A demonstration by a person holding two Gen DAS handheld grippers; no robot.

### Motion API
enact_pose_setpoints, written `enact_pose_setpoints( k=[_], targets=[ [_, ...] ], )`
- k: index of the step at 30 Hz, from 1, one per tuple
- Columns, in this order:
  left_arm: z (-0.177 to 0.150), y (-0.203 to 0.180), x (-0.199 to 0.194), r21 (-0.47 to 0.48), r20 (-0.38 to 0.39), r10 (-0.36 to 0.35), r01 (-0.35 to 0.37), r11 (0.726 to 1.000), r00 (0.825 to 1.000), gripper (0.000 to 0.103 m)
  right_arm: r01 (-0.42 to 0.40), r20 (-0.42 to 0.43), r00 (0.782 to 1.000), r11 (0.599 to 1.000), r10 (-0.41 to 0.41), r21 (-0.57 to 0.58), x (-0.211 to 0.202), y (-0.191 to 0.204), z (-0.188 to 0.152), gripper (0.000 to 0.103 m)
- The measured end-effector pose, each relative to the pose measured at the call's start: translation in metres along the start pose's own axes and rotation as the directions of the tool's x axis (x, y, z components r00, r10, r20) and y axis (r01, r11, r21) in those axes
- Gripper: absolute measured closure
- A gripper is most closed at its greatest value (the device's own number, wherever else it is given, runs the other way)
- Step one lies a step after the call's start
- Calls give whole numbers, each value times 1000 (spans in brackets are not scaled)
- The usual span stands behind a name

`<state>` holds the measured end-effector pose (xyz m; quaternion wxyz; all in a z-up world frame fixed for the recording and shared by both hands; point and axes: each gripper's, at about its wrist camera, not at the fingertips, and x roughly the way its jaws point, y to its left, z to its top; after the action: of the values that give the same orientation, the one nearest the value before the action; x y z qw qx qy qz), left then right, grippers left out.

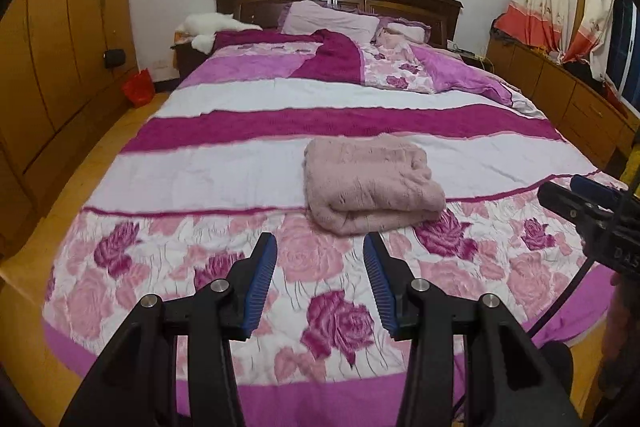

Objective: Fold small clothes
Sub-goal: 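Release the cardigan and pull both grippers back from the bed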

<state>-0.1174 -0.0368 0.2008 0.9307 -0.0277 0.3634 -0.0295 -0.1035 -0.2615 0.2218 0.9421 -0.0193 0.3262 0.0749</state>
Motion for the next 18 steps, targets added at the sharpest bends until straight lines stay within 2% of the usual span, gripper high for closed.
enact_pose_setpoints(
  k=[4,9,15,18],
  targets=[
    [-24,0,-1,-14,-54,9,-10,1000,998,81,13,-44,999,1000,-13,10,-15,6,-16,20],
    [-53,3,0,-53,-127,-20,14,998,992,81,-39,-129,991,998,45,46,-15,10,-44,20],
    [-83,2,10,-55,-186,-8,-2,998,983,81,-84,-205,974,994,97,73,0,13,-80,18],
    [-95,-1,15,-40,-190,-5,-2,999,982,81,-56,-236,969,996,70,65,13,15,-98,18]
  ],
)
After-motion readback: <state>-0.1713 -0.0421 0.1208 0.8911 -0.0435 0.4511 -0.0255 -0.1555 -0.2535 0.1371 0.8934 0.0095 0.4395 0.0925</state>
